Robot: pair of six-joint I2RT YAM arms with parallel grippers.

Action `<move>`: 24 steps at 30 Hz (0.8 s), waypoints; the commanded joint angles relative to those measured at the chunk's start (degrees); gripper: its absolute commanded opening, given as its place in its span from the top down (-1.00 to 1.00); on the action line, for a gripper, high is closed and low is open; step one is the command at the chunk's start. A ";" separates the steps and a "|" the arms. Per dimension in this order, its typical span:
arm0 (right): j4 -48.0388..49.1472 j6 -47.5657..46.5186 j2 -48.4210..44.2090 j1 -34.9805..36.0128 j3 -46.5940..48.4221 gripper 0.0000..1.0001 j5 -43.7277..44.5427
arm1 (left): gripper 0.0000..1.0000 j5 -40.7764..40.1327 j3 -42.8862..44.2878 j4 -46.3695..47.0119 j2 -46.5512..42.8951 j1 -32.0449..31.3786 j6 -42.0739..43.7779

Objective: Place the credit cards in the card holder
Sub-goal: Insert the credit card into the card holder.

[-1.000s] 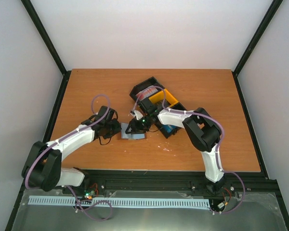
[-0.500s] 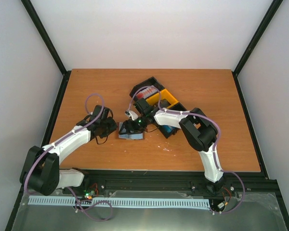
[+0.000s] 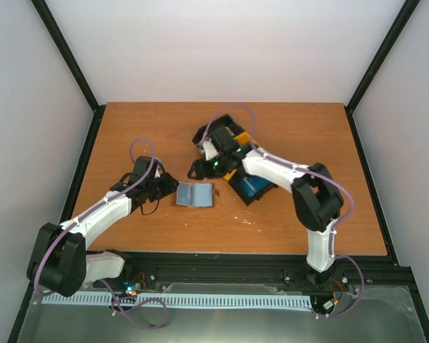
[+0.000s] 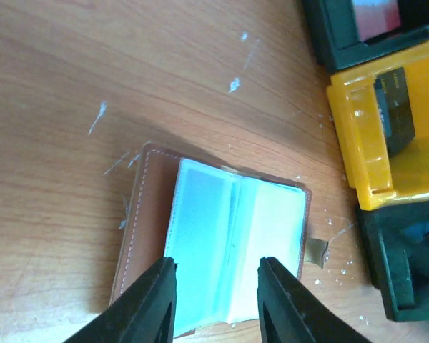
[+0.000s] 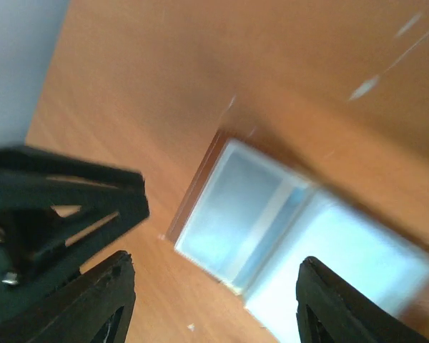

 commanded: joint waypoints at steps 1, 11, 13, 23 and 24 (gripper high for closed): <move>-7.67 -5.34 -7.29 -7.42 3.96 -0.24 8.65 | 0.25 4.29 2.48 4.13 -0.54 1.27 6.07; -26.09 -22.54 2.44 -18.70 20.37 -0.14 17.02 | -0.15 21.97 14.61 12.54 14.60 1.46 13.29; -28.42 -24.10 5.53 -19.03 24.11 -0.11 17.63 | -0.19 23.31 17.19 12.52 18.48 1.40 13.99; -32.89 -24.93 15.33 -18.37 32.91 -0.11 20.21 | -0.17 23.08 27.45 11.25 32.66 1.10 12.10; -32.97 -24.95 15.83 -18.15 32.85 -0.13 21.33 | -0.15 22.79 27.96 11.47 33.66 0.80 11.35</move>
